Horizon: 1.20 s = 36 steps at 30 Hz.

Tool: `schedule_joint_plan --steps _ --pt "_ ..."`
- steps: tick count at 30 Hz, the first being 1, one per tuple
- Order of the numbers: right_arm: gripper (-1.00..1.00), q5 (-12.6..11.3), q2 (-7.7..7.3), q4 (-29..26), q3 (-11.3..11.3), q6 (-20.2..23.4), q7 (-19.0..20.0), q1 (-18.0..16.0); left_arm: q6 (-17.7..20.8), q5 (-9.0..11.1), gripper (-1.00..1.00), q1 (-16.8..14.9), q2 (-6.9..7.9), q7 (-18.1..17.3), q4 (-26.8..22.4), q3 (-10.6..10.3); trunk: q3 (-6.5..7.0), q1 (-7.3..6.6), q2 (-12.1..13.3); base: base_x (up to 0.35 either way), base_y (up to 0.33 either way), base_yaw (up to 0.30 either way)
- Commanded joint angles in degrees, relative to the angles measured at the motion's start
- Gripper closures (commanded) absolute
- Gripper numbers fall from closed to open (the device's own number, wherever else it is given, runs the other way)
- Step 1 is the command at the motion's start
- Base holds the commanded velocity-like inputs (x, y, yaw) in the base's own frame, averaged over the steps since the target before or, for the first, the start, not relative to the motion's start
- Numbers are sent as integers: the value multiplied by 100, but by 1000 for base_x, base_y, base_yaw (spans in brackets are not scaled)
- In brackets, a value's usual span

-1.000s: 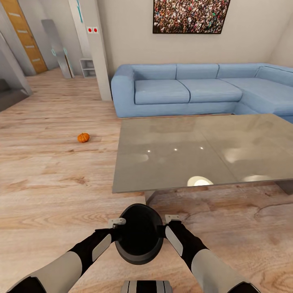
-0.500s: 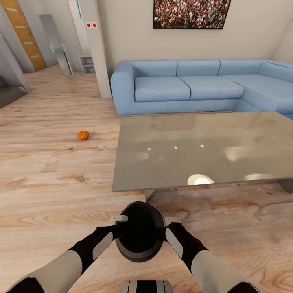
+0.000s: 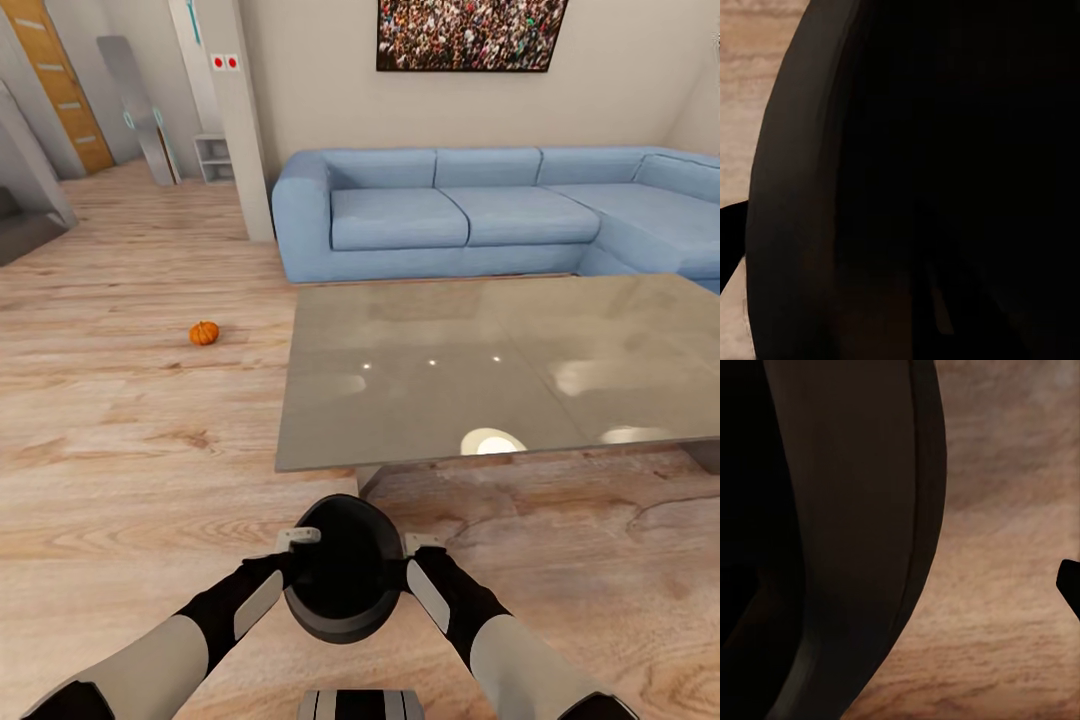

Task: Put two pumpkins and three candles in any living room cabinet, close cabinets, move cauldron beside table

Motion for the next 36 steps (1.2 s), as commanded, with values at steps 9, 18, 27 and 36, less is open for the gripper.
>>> schedule_joint_plan --steps 9,18,27,36 --pt "-100 -45 0 -8 18 17 -49 -3 45 85 -100 4 -1 49 292 -28 195 -5 13 0 0 0" --pt "-100 -45 0 -8 18 17 -49 -3 87 93 -100 -3 -8 27 344 -17 394 -28 25 0 0 0" --pt "-100 -45 0 -16 25 11 -49 -3 185 100 -100 -5 -7 53 349 20 593 -51 37 -3 0 0" --pt "-100 -45 0 -16 27 10 -49 -3 194 98 -100 -5 -12 86 349 17 793 -75 49 -123 0 0"
